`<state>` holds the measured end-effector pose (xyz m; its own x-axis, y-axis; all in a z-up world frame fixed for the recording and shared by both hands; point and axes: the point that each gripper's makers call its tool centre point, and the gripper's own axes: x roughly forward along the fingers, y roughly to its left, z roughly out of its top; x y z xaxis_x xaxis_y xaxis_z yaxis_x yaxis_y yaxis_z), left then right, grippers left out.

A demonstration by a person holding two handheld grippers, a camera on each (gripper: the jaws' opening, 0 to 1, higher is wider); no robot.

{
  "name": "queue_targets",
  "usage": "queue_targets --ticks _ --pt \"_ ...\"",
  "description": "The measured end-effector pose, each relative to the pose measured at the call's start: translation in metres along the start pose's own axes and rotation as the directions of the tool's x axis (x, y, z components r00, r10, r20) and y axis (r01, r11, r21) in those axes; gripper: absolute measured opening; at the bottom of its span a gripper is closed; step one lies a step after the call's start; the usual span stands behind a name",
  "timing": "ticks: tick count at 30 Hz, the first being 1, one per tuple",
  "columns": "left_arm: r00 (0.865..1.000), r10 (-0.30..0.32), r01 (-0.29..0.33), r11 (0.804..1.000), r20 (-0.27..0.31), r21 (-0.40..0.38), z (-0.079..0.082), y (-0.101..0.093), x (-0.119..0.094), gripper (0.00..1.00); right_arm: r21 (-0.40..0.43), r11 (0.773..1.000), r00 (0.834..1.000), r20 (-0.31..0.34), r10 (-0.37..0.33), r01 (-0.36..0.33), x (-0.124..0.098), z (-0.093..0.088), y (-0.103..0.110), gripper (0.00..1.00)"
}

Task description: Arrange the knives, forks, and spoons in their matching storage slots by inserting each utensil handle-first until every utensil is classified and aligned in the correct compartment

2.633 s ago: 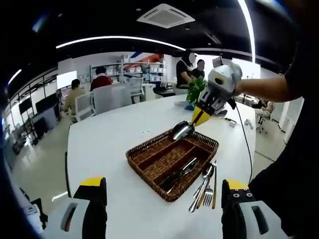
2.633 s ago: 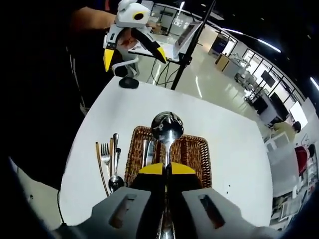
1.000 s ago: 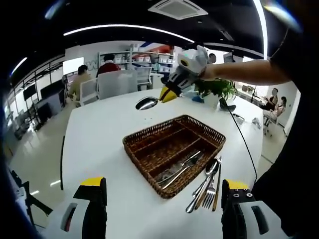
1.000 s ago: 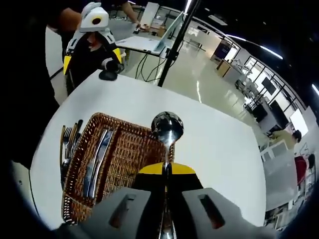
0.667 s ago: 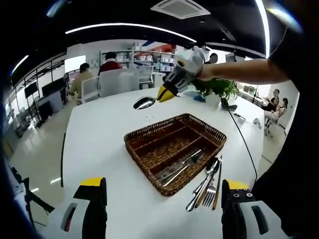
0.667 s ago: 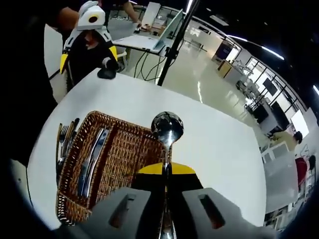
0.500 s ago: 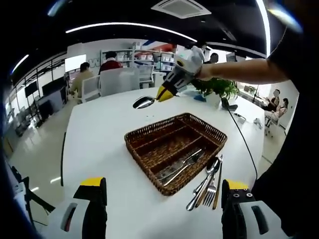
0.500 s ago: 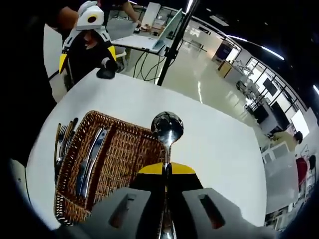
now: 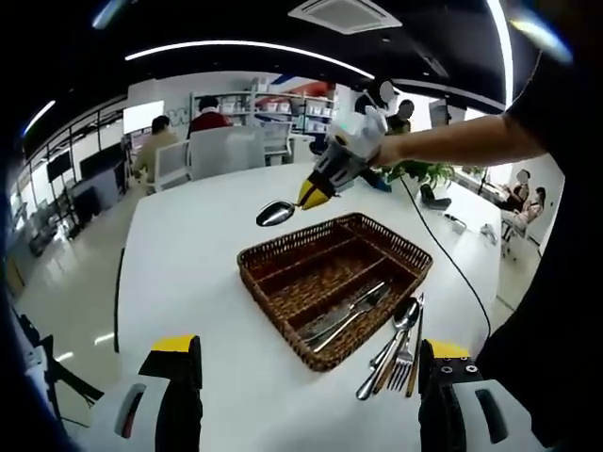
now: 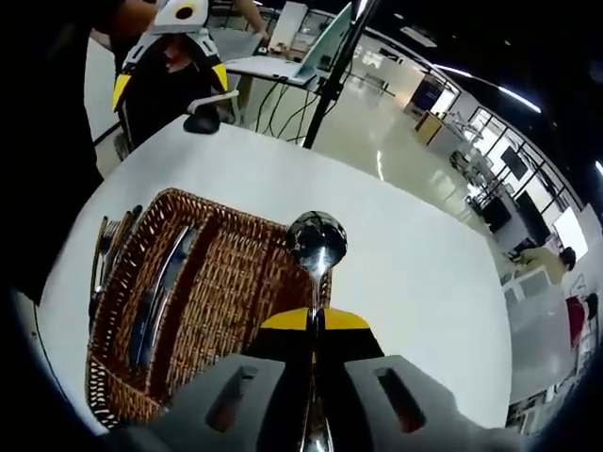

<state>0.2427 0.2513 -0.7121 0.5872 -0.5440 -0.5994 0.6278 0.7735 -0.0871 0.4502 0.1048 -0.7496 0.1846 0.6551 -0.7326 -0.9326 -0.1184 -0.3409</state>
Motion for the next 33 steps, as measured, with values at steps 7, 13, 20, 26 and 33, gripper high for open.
queue_targets --ticks 7,13,20,26,33 --pt "1.000 -0.008 0.008 1.000 0.002 0.008 0.003 0.000 0.003 1.00 0.029 1.000 1.000 0.018 -0.010 0.009 0.014 -0.009 0.003 0.00" --pt "1.000 -0.002 0.002 1.000 -0.003 0.006 0.002 0.001 0.001 1.00 0.077 0.997 1.000 0.017 -0.008 0.006 0.027 -0.020 0.004 0.00" --pt "1.000 0.009 -0.009 1.000 -0.012 -0.001 -0.002 0.001 -0.002 1.00 0.112 0.994 1.000 0.007 0.005 -0.005 0.043 -0.032 0.009 0.00" --pt "1.000 0.015 -0.015 1.000 -0.021 -0.008 -0.006 0.001 -0.005 1.00 0.141 0.990 1.000 0.018 0.020 -0.022 0.051 -0.033 0.011 0.00" --pt "1.000 0.002 -0.002 1.000 -0.031 -0.007 -0.009 -0.006 -0.004 1.00 0.160 0.987 1.000 0.001 0.029 -0.029 0.060 -0.041 0.012 0.00"
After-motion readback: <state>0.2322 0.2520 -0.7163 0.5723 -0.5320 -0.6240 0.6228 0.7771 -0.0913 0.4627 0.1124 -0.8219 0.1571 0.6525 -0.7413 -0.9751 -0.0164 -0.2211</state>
